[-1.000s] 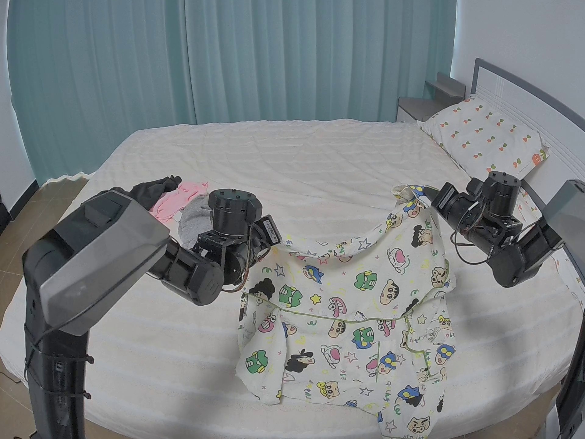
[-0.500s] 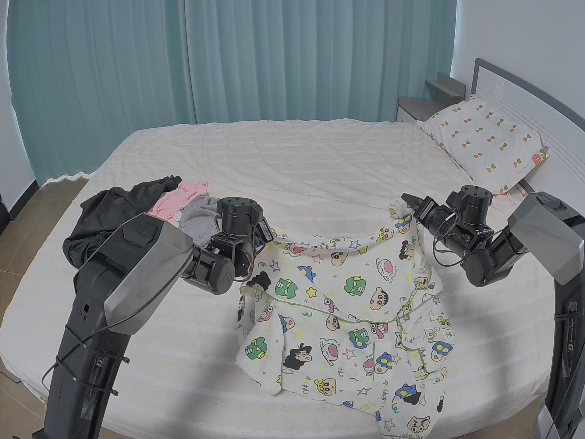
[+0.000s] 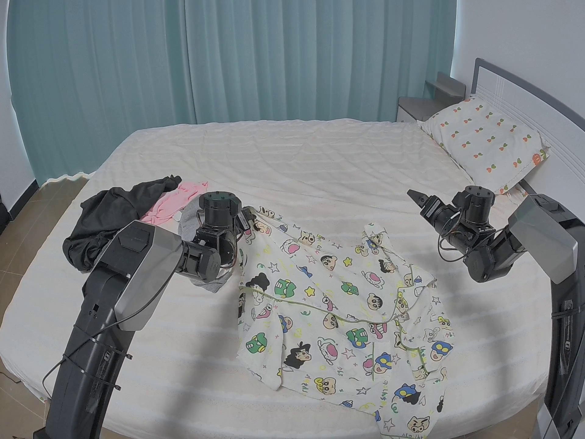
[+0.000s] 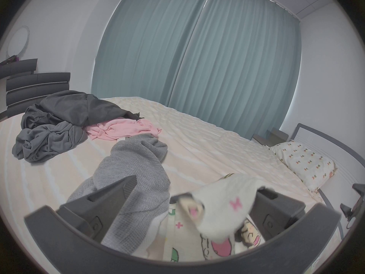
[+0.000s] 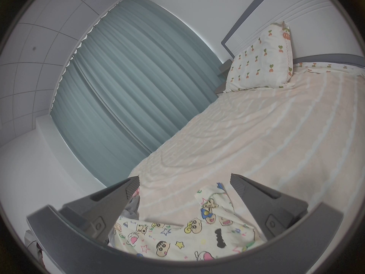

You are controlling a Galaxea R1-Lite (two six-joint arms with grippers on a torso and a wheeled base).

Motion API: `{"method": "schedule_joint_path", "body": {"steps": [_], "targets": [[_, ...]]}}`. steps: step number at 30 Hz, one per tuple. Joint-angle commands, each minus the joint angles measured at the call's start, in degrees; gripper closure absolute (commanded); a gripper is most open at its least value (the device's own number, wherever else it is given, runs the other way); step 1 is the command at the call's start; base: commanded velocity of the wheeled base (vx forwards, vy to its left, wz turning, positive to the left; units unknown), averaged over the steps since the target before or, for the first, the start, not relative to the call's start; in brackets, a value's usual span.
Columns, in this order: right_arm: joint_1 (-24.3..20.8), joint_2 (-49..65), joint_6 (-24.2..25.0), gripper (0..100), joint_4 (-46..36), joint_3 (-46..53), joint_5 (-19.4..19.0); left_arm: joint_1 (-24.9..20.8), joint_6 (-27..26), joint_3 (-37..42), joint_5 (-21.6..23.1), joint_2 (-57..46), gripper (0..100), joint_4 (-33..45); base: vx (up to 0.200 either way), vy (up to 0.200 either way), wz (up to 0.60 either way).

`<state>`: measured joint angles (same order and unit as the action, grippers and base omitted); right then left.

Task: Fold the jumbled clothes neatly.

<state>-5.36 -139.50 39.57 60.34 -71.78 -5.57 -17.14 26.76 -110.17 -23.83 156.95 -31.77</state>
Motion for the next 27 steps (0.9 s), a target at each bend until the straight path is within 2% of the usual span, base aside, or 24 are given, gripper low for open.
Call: {"method": "schedule_joint_path", "body": {"steps": [1, 2, 4, 7, 9, 11, 13, 15, 16, 17, 18, 20, 24, 26, 27], "targets": [[2.29, 2.21, -0.20, 0, -0.05, 4.63, -0.76, 1.14, -0.30, -0.49, 0.01, -1.21, 0, 3.47, 0.000, 0.000, 0.00], [3.78, 3.71, -0.28, 0, -0.14, 8.94, -2.78, 1.58, -0.30, -0.40, 0.37, -2.88, 0, 7.07, 0.000, 0.000, 0.00], [4.40, 4.41, -0.46, 0, -0.05, 11.05, -4.01, 1.76, -0.39, -0.49, 0.72, -3.32, 0, 8.13, 0.000, 0.000, 0.00], [7.39, 6.78, -5.38, 0, 0.56, 20.63, -9.37, 1.93, -0.74, -3.04, 3.27, -5.43, 0, 10.94, 0.000, 0.000, 0.00], [8.88, 6.96, -9.51, 0, 1.27, 24.58, -11.22, 1.93, -0.48, -3.65, 3.79, -7.19, 0, 15.33, 0.000, 0.000, 0.00], [9.58, 7.13, -11.27, 0, 1.80, 26.51, -12.09, 1.93, -0.04, -3.56, 3.88, -8.33, 0, 17.53, 0.000, 0.000, 0.00], [10.55, 6.96, -14.35, 0, 2.67, 31.17, -15.08, 1.93, 3.39, -2.69, 4.94, -11.06, 0, 21.40, 0.000, 0.000, 0.00], [10.73, 6.87, -14.96, 0, 2.94, 32.23, -15.87, 1.85, 4.88, -2.60, 5.82, -11.93, 0, 22.19, 0.000, 0.000, 0.00], [11.52, 6.61, -16.10, 0, 3.55, 34.60, -17.90, 1.93, 8.84, -1.19, 10.21, -15.27, 0, 24.91, 0.000, 0.000, 0.00], [11.60, 6.52, -16.28, 0, 3.73, 34.86, -18.16, 1.93, 9.28, -0.84, 10.91, -15.89, 0, 25.35, 0.000, 0.000, 0.00], [12.04, 6.08, -17.07, 0, 3.99, 35.83, -19.21, 1.93, 11.47, 1.80, 15.22, -19.41, 0, 27.55, 0.000, 0.000, 0.00], [12.57, 5.29, -18.39, 0, 4.08, 36.45, -20.01, 1.93, 12.27, 6.46, 18.56, -23.36, 0, 27.90, 0.000, 0.000, 0.00], [12.75, 2.56, -20.85, 0, 4.17, 36.27, -21.06, 1.32, 12.53, 19.29, 21.72, -31.53, 0, 25.62, 0.000, 0.000, 0.00], [12.66, 0.89, -22.08, 0, 4.17, 36.01, -21.67, 0.70, 12.70, 29.39, 23.57, -36.98, 0, 21.75, 0.000, 0.000, 0.00], [12.66, 0.37, -22.26, 0, 4.17, 35.83, -21.76, 0.44, 12.79, 31.59, 23.74, -38.21, 0, 20.61, 0.000, 0.000, 0.00]]}}
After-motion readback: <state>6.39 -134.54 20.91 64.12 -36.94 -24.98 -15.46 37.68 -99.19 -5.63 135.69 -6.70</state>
